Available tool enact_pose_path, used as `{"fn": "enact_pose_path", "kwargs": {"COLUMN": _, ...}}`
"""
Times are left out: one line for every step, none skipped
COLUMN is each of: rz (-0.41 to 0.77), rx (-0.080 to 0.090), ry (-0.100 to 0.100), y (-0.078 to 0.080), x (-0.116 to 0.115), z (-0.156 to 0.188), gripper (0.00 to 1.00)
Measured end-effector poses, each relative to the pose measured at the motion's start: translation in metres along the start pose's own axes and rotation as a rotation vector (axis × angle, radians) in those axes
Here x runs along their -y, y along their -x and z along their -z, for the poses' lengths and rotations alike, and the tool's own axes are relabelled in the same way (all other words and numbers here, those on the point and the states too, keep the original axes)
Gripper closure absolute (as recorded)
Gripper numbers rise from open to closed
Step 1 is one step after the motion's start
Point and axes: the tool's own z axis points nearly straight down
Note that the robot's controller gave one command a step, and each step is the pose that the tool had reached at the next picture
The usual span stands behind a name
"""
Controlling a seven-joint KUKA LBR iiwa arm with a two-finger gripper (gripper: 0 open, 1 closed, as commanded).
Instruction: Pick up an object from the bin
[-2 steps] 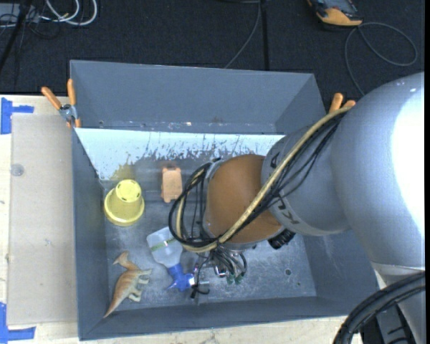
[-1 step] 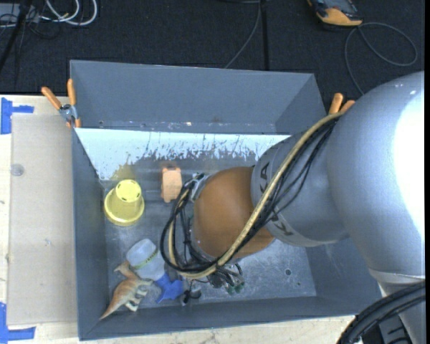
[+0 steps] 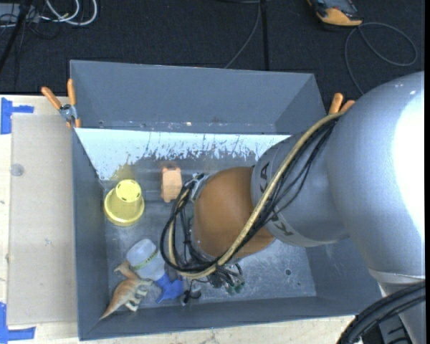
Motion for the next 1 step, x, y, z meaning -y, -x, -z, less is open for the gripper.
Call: {"fn": "enact_pose_path", "kwargs": {"rz": 0.07, "rx": 0.0, "ry": 0.0, "y": 0.012, "x": -0.0118, "z": 0.1265, "gripper": 1.0}}
